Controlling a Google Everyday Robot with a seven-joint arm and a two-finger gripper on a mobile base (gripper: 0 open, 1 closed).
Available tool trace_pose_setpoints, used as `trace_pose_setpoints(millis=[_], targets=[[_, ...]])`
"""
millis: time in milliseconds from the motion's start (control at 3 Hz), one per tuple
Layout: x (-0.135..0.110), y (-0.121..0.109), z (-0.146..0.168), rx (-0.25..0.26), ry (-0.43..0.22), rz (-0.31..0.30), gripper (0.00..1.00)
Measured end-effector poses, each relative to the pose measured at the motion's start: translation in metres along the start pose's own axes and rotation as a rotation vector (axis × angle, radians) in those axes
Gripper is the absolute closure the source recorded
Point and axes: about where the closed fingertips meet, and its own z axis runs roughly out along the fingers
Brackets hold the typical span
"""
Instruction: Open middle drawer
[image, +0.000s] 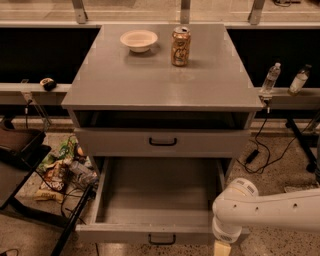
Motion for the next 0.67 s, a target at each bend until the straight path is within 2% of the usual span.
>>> trace_pose_setpoints(millis=[333, 667], targets=[[0.0427, 0.0583, 0.013, -0.092, 0.026, 0.104, 0.17], [0.041, 0.0573, 0.0128, -0.093, 0.026, 0.105, 0.4]])
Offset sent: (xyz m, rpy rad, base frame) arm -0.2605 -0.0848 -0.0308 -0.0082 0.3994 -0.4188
